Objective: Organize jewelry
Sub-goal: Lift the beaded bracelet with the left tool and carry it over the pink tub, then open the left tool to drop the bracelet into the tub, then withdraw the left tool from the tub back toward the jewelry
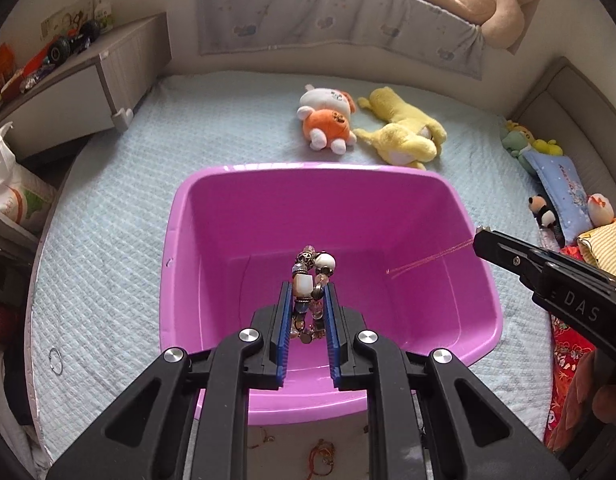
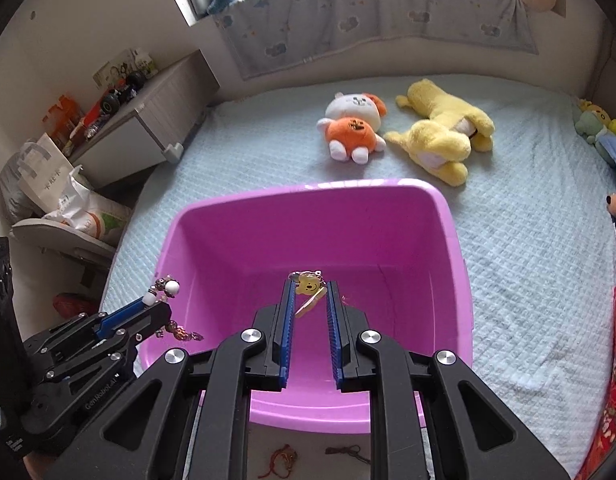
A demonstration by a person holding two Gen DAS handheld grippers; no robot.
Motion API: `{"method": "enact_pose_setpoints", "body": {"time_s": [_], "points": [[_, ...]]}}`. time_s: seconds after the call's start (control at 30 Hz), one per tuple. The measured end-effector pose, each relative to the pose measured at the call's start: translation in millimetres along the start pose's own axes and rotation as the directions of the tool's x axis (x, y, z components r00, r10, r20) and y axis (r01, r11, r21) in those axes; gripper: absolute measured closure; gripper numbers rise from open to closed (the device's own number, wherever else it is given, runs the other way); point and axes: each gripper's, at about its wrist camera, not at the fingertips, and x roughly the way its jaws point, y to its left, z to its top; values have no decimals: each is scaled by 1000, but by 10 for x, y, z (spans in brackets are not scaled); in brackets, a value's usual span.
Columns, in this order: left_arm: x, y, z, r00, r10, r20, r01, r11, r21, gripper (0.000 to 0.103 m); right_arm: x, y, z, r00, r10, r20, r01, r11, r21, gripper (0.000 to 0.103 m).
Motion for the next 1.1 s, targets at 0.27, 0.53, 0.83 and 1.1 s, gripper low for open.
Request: {"method": "enact_pose_setpoints", "body": {"time_s": [0.27,0.53,0.83,1.1], "points": [[573,135,-108,981,40,-190,-45,999,-21,88,663,-186,-168,973,-31,-228,44,998,49,88],[754,203,-201,954,58,-295,-67,998,-21,67,817,-244,-216,946,-67,-318,87,995,49,73],[501,269,-174,961,113,-251,-126,991,-36,26,623,-281,-271,948,-91,-304,115,992,61,48],[187,307,-294,966,107,-233,-122,991,-48,26,265,-228,-448,960,-77,-269,101,992,74,48]]}}
